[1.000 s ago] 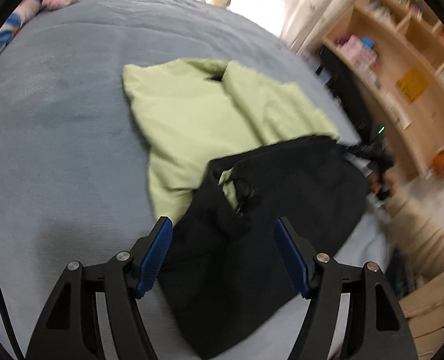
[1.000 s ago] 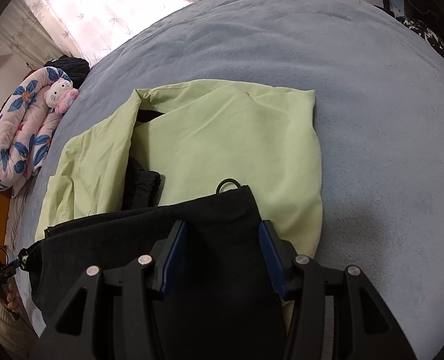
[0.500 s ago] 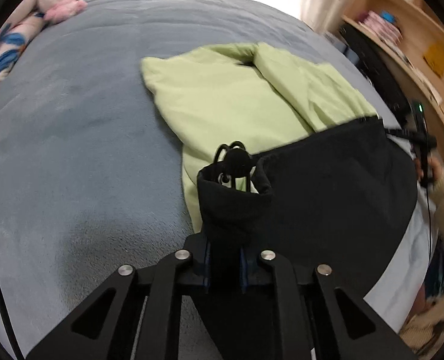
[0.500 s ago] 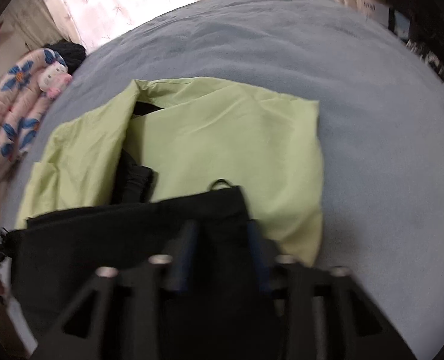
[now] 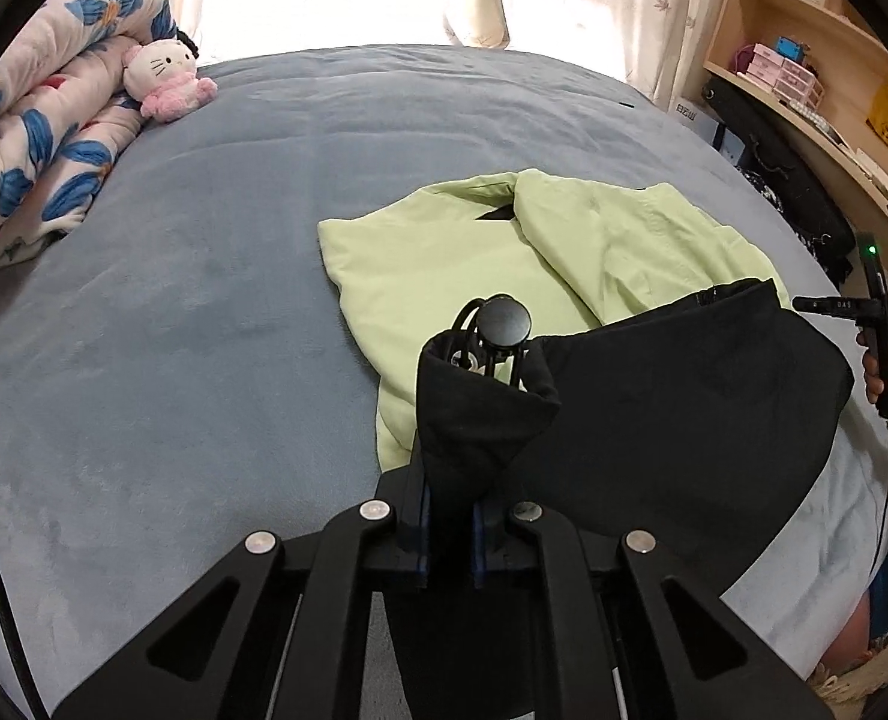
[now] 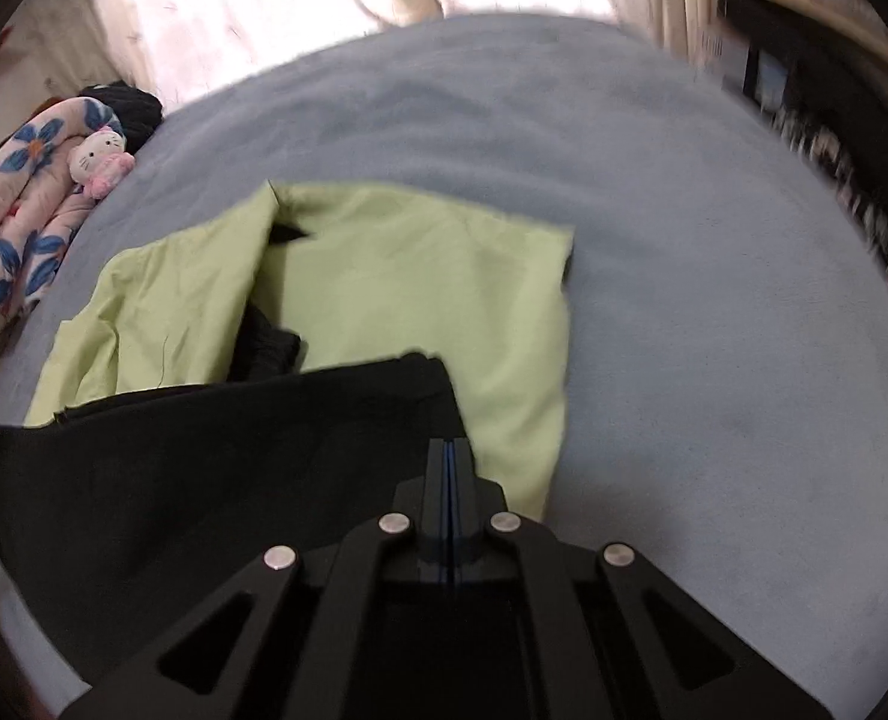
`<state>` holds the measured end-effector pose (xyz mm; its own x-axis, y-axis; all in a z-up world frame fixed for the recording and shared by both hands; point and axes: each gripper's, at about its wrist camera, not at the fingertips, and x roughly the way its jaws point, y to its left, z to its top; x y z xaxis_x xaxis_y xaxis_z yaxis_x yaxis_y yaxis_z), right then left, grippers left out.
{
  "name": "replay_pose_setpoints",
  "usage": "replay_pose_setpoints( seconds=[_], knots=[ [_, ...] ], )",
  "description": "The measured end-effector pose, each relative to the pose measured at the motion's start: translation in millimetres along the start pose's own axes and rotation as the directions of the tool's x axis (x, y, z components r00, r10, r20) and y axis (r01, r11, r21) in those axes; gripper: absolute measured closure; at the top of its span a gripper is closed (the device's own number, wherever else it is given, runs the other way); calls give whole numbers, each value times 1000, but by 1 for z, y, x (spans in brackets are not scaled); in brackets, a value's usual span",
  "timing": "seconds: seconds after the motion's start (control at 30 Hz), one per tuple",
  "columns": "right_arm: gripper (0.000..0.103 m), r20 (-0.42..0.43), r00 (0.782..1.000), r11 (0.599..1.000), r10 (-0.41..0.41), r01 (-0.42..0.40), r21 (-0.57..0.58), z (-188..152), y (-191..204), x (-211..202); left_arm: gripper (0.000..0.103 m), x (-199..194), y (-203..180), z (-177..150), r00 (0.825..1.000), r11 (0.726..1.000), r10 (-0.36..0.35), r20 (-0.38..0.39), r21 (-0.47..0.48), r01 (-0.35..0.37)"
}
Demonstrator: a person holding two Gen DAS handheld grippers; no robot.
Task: Fold large clothes
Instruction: 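Carry the held black edge over the pale green hood with both grippers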
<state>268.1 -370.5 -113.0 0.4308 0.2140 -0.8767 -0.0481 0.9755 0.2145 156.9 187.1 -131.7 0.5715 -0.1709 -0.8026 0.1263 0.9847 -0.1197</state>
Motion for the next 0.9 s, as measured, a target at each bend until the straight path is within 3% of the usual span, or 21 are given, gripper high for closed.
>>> replay_pose_setpoints(
  seconds=[0.1, 0.2, 0.47, 0.53, 0.63, 0.73, 0.77, 0.8, 0.83, 0.9],
  knots=[
    [100, -16, 1000, 1000, -7, 7, -10, 7, 1, 11, 96, -3, 3, -2, 1000, 1000, 6, 0, -30, -6],
    [90, -49, 999, 999, -8, 6, -39, 12, 3, 24, 96, -1, 5, -4, 1000, 999, 12, -12, -44, -13],
    [75, -110, 990, 993, 92, -99, -61, 32, 2, 48, 96, 15, 8, -5, 998, 995, 37, -55, -90, -42],
    [56, -122, 980, 985, 155, -162, -56, 35, 2, 51, 96, 19, 9, -5, 997, 994, 40, -67, -100, -46],
    [43, -123, 966, 971, 226, -233, -47, 36, 4, 52, 96, 24, 11, -5, 996, 992, 39, -79, -115, -48],
    [46, -124, 973, 976, 195, -206, -77, 34, 12, 56, 95, 28, 13, -6, 996, 989, 36, -84, -140, -47],
    [52, -120, 978, 978, 171, -183, -96, 33, 15, 55, 95, 28, 13, -5, 996, 988, 36, -85, -148, -48],
    [71, -122, 984, 982, 129, -144, -121, 31, 19, 54, 95, 28, 13, -4, 996, 987, 39, -85, -152, -51],
    [81, -122, 987, 983, 108, -124, -135, 29, 21, 53, 95, 28, 13, -4, 996, 987, 42, -84, -154, -54],
    [88, -91, 992, 983, 82, -96, -154, 24, 25, 40, 95, 24, 11, -1, 996, 985, 52, -71, -159, -63]
  ],
)
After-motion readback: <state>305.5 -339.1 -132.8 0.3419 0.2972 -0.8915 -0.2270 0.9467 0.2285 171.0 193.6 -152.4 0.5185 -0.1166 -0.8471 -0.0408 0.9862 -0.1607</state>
